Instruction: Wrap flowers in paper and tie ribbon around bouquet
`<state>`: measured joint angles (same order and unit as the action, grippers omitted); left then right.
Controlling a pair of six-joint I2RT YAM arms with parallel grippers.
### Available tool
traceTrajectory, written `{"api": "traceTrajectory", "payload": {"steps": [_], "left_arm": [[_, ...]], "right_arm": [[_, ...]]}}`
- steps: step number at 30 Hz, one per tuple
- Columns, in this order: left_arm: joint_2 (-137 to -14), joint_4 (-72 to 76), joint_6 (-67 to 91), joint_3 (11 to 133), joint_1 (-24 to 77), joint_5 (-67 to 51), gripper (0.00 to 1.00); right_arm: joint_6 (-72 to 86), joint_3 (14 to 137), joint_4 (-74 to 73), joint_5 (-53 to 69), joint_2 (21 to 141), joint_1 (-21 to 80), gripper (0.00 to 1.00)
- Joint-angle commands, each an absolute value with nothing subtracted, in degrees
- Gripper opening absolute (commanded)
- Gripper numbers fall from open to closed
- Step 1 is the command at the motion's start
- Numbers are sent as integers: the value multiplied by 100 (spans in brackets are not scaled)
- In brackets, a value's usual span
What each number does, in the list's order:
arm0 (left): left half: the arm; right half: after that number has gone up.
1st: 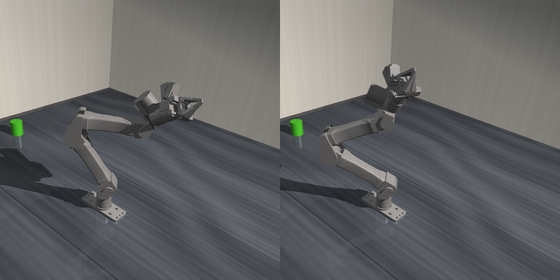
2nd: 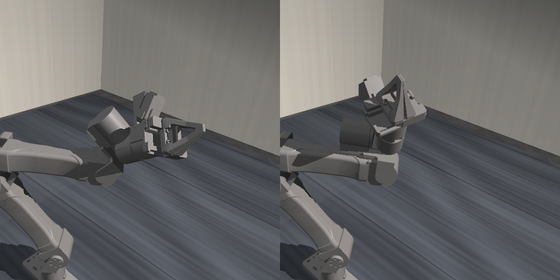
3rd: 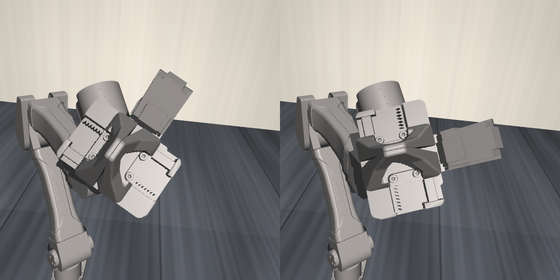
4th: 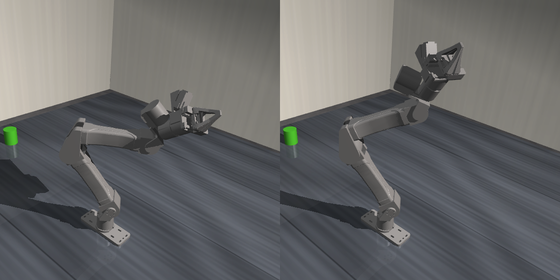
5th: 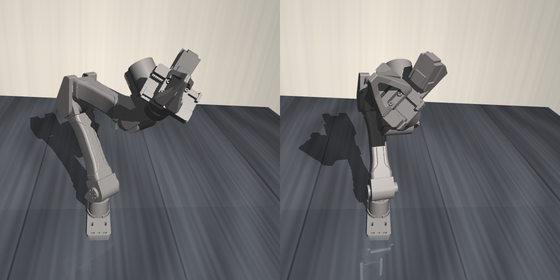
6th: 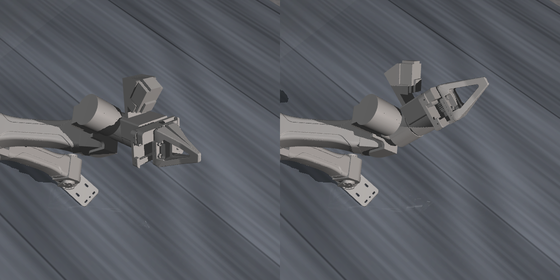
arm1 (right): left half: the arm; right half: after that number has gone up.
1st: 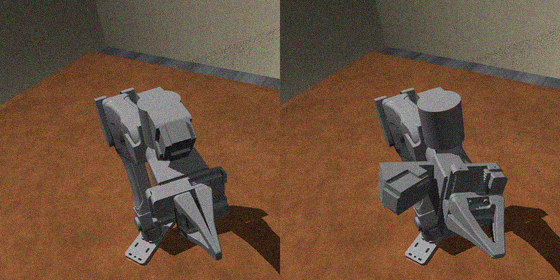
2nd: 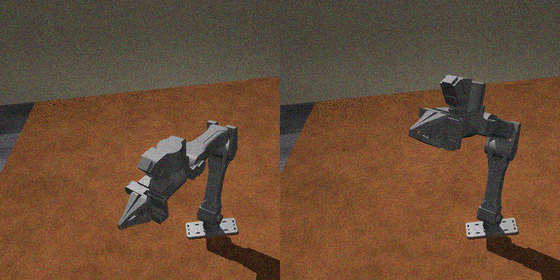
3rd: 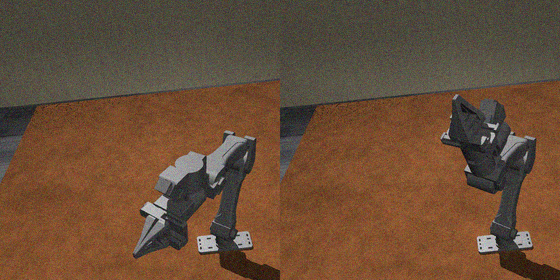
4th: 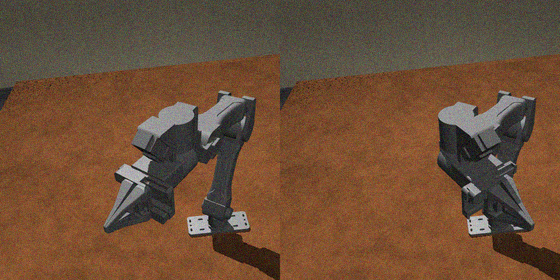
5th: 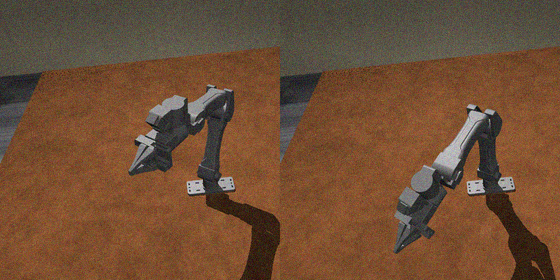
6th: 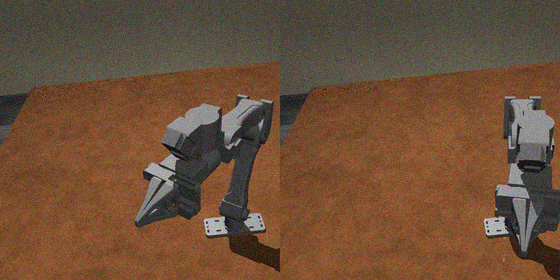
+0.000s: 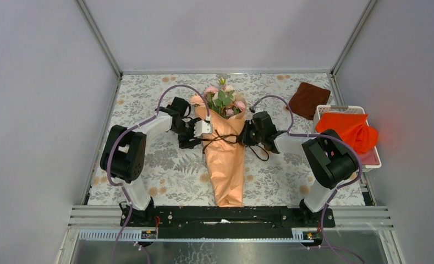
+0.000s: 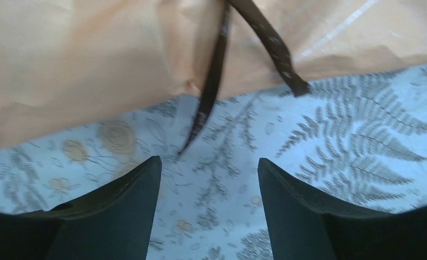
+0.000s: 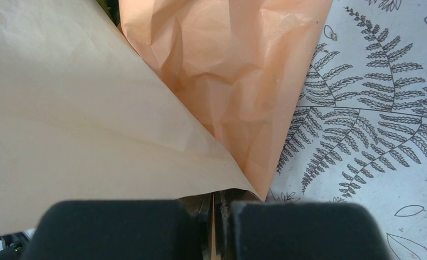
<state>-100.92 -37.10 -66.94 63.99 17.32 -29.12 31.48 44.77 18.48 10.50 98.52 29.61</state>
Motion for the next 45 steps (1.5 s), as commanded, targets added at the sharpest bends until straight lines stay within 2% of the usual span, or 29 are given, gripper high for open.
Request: {"api": "traceTrajectory", "payload": {"steps": [1,11,13,14,16,17,18,23,34,41,45], "left_arm": [[-10226,-2650,-6808,6479,1790,-3004,73],[-10561,-2631,-6765,6443,2024,-2814,73],[-10627,-2663,-6613,6496,2136,-2692,68],[-10664,-2738,-6557,6546,2151,-2673,60],[-10668,-2909,-6452,6666,2142,-2673,30],[-10640,-2951,-6394,6704,2116,-2675,12],[-10580,-2973,-6333,6719,2080,-2680,0],[-10234,-2996,-6250,6568,1847,-2780,0],[-10165,-2867,-5856,6511,1625,-2199,0],[-10085,-2633,-5710,6105,1479,-1565,0],[-9954,-2619,-5614,5733,1395,-1154,0]], "right_arm": [[3019,4658,1773,1203,9806,2936,0],[2964,4710,1669,1283,9730,2935,0],[2941,4731,1641,1308,9729,2935,0],[2929,4741,1617,1327,9729,2935,0],[2906,4746,1556,1390,9715,2933,0],[2885,4754,1518,1444,9701,2935,0],[2857,4755,1457,1513,9679,2936,0],[2630,4792,1016,1850,9414,2918,0],[1744,4956,-598,2816,8527,2728,0],[1847,4603,-892,4181,7680,1933,0],[2403,4199,-549,4854,7319,1178,0]]}}
